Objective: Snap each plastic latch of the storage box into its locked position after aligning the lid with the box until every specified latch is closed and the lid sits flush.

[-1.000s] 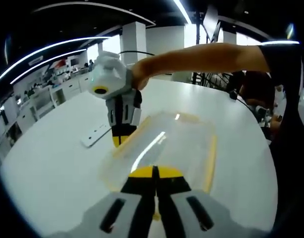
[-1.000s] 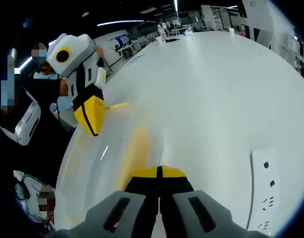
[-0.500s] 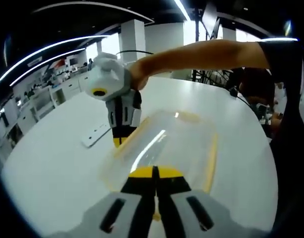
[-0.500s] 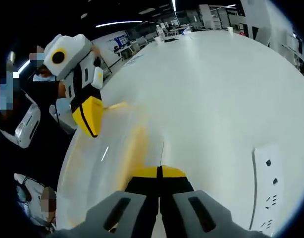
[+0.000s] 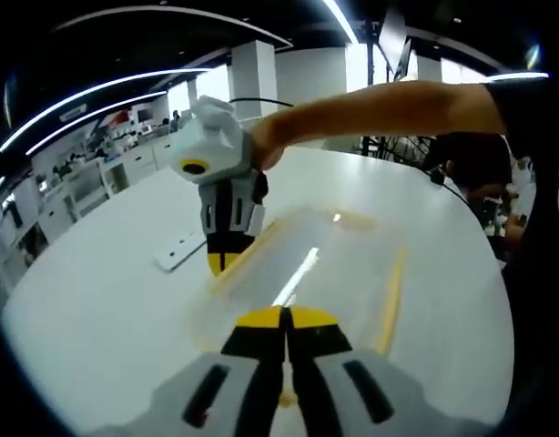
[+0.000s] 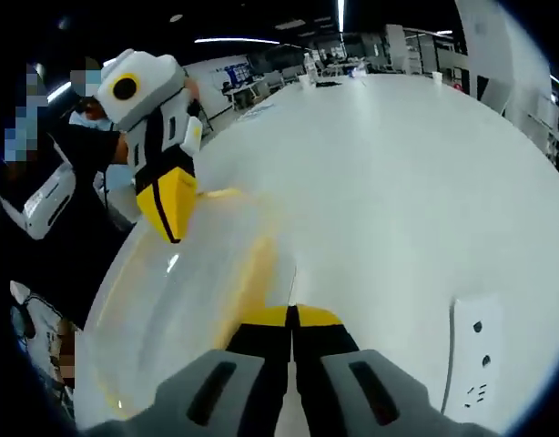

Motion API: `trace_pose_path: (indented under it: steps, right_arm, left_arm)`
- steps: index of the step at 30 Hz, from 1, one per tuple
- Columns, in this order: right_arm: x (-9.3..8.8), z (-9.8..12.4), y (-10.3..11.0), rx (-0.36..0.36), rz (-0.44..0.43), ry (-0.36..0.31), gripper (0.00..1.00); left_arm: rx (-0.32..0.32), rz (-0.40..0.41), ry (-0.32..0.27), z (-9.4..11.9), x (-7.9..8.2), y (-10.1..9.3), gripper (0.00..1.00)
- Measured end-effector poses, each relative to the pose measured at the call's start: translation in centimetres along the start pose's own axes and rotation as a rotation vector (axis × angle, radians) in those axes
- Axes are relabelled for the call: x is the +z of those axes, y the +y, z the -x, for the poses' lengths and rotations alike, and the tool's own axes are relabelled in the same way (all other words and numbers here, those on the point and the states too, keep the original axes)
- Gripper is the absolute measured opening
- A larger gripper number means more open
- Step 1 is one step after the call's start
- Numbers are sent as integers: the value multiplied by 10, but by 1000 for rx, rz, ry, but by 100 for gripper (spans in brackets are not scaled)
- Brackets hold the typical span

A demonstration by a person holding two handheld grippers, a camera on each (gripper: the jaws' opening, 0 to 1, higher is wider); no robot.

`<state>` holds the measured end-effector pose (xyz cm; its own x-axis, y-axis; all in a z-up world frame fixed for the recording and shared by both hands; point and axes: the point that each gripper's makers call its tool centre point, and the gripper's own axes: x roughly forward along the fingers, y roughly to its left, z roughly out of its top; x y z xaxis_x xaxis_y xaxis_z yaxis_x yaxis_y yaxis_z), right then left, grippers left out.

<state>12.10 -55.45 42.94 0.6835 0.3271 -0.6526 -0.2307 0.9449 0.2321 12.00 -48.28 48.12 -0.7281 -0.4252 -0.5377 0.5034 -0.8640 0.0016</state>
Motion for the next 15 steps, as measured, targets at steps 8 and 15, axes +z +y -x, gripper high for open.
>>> trace_pose_path:
  steps: [8, 15]
  right_arm:
    - [16, 16, -8, -232, 92, -33, 0]
    - [40, 65, -21, -530, 89, -169, 2]
  left_arm:
    - [31, -12, -74, -1, 7, 2, 0]
    - [152, 2, -245, 26, 26, 21, 11]
